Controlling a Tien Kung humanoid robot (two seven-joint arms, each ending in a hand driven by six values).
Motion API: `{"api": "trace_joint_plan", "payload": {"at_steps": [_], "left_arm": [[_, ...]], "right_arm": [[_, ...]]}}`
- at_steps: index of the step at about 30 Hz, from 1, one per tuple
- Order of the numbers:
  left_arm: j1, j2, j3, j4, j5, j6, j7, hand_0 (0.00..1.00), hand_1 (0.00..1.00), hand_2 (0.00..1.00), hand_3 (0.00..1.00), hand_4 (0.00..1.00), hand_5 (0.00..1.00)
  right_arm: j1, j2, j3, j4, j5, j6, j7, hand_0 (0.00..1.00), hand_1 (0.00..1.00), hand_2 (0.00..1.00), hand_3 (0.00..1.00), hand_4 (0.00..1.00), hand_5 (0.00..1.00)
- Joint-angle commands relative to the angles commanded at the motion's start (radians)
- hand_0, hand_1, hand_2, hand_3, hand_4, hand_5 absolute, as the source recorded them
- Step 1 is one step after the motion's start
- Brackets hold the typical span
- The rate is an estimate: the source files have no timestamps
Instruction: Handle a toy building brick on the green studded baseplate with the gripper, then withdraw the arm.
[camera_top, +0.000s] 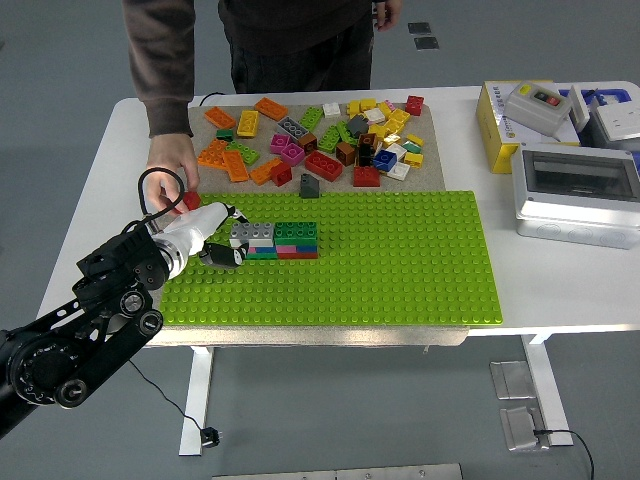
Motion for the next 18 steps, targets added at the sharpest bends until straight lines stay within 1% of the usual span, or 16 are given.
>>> {"api": "trace_joint_plan", "payload": {"at_steps": [9, 18], "left_arm": [[-0.013, -0.018, -0.004, 0.045, 0.001, 0.004, -0.002, 0.984, 0.950, 0.946, 0.535, 0.397, 0.183], [-0.016, -0.028, -0.002, 0.054, 0.003, 0.006, -0.004, 0.983, 0.950, 0.947, 0.534, 0.399, 0.184]], "right_arm": [[0.001, 0.003, -0.001, 0.000, 0.005, 0.000, 0.004, 0.679, 0.644, 0.655, 0.664, 0.467, 0.811], [0.001, 0.004, 0.004, 0.000, 0.002, 0.000, 0.005, 0.679, 0.644, 0.655, 0.664, 0.468, 0.811]]}}
